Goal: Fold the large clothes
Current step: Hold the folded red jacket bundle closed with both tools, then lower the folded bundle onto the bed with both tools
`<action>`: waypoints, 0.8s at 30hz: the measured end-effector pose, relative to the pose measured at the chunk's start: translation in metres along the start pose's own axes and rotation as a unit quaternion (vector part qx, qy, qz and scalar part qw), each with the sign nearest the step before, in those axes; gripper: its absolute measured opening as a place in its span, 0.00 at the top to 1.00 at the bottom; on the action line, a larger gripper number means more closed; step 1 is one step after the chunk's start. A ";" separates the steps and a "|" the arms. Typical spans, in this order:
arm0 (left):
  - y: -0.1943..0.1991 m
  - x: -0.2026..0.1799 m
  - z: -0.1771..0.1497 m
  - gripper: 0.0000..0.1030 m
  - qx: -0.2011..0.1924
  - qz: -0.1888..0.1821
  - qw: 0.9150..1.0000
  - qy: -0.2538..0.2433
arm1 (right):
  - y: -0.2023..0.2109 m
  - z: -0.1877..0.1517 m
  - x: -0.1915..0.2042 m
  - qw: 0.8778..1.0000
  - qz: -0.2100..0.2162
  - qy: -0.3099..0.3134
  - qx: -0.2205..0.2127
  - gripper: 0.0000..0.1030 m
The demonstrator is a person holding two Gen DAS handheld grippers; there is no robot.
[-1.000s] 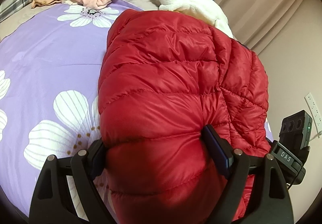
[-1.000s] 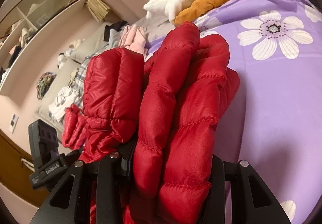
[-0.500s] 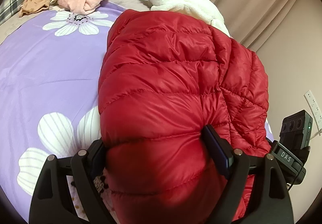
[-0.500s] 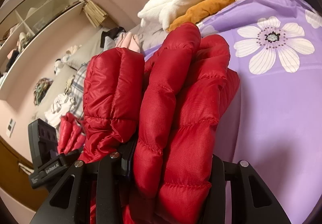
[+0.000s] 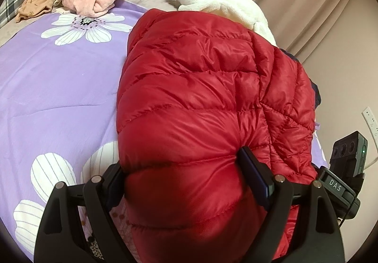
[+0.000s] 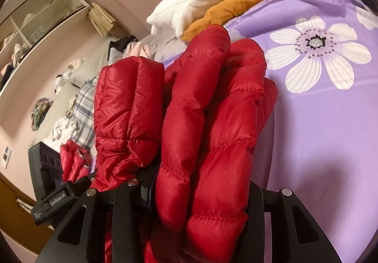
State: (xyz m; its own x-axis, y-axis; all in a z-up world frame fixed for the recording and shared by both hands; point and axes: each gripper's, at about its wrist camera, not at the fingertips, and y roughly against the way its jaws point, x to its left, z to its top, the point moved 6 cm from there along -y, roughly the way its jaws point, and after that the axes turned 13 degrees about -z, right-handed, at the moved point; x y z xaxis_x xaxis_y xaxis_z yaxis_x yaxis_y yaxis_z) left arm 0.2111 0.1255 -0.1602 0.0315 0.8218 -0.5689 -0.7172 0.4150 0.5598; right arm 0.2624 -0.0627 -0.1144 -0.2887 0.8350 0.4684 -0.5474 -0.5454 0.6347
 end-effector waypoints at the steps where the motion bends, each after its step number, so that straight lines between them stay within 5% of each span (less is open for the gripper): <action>1: 0.000 -0.001 0.000 0.15 0.000 0.001 1.000 -0.001 | -0.001 0.000 -0.001 1.000 -0.002 -0.002 0.002 0.57; 24: 0.030 -0.001 -0.005 0.10 -0.003 0.075 0.997 -0.012 | 0.012 -0.016 -0.024 0.998 -0.035 -0.044 0.024 0.42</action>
State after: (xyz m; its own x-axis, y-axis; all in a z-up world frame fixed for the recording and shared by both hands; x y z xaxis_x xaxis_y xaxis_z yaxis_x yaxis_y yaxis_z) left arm 0.1859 0.1354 -0.1463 -0.0609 0.8834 -0.4647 -0.7198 0.2837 0.6336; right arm 0.2505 -0.0876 -0.1276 -0.1795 0.8621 0.4738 -0.5242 -0.4914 0.6956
